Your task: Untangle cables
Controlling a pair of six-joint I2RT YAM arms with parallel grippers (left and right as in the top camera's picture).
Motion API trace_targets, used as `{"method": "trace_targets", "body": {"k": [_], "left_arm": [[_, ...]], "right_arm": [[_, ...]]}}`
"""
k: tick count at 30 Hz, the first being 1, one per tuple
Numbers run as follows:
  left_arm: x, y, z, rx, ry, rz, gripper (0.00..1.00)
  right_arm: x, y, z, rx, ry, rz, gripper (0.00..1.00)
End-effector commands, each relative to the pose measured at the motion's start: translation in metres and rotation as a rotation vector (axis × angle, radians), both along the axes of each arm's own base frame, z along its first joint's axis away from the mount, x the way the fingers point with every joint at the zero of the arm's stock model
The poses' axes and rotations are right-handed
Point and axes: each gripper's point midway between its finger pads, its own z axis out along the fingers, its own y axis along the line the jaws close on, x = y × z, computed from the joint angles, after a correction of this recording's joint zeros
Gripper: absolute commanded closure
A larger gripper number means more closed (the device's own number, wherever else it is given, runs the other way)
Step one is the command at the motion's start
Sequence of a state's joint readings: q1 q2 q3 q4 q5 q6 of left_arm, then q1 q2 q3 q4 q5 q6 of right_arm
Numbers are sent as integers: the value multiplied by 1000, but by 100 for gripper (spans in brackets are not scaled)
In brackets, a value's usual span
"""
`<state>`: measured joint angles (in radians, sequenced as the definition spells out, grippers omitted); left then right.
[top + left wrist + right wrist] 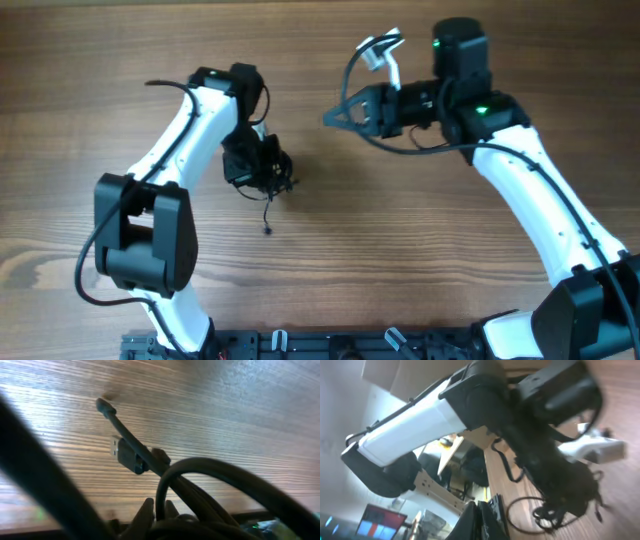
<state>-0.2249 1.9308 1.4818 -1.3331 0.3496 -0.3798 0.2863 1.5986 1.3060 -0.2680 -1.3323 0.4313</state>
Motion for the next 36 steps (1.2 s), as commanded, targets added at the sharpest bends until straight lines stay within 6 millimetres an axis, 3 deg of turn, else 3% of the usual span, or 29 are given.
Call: {"method": "trace_targets", "body": {"k": [1,2,3,4,8,10,12,13,14,15,18,21,22,23,24,26,28,29,31,34,36], "left_arm": [[4,-8,14,-203,28,70,80],[7,-8,19,-257,20,76,61],[9,-10,24,-315,12,75,30],[10,-11,27,-358,-3,58,0],[13,-11,42,-377,-69,-9,4],[25,19,32,-139,-86,83,13],[30,49,21,67,-90,172,21],[30,43,22,33,-93,148,23],[26,-5,44,-310,-141,-30,21],[26,-24,59,-463,-172,-71,15],[38,-47,82,-657,-248,-78,0],[39,-72,130,-988,-313,-86,0],[41,-72,134,-1008,-324,-82,0],[44,-71,130,-990,-339,-89,0],[48,-64,114,-886,-341,-96,0],[60,-27,59,-472,-303,-43,0],[70,23,26,-95,-301,25,0],[76,45,18,55,-314,66,0],[81,69,14,210,-328,139,0],[91,68,15,207,-366,144,0],[108,65,18,193,-438,153,0]], "right_arm": [[-4,0,14,12,-18,6,96],[-3,0,12,3,-9,-2,96],[-2,0,8,-13,8,-18,96],[4,-1,-5,-68,41,-74,87],[30,-28,-83,-465,144,-390,58],[25,-34,-102,-577,169,-433,40],[18,-35,-115,-661,173,-447,28],[16,-33,-118,-685,167,-449,25],[13,-28,-123,-712,154,-443,19],[12,-25,-125,-713,154,-435,16],[12,-24,-129,-719,165,-430,7],[11,-23,-129,-708,176,-420,0],[11,-25,-128,-704,182,-421,0],[12,-26,-128,-704,186,-424,0],[13,-29,-128,-704,190,-431,0],[14,-30,-128,-704,190,-434,0],[14,-30,-128,-704,189,-433,0],[14,-30,-129,-705,190,-432,0],[14,-30,-130,-707,192,-432,0],[14,-30,-131,-711,198,-430,0],[13,-30,-132,-712,202,-429,0]]}}
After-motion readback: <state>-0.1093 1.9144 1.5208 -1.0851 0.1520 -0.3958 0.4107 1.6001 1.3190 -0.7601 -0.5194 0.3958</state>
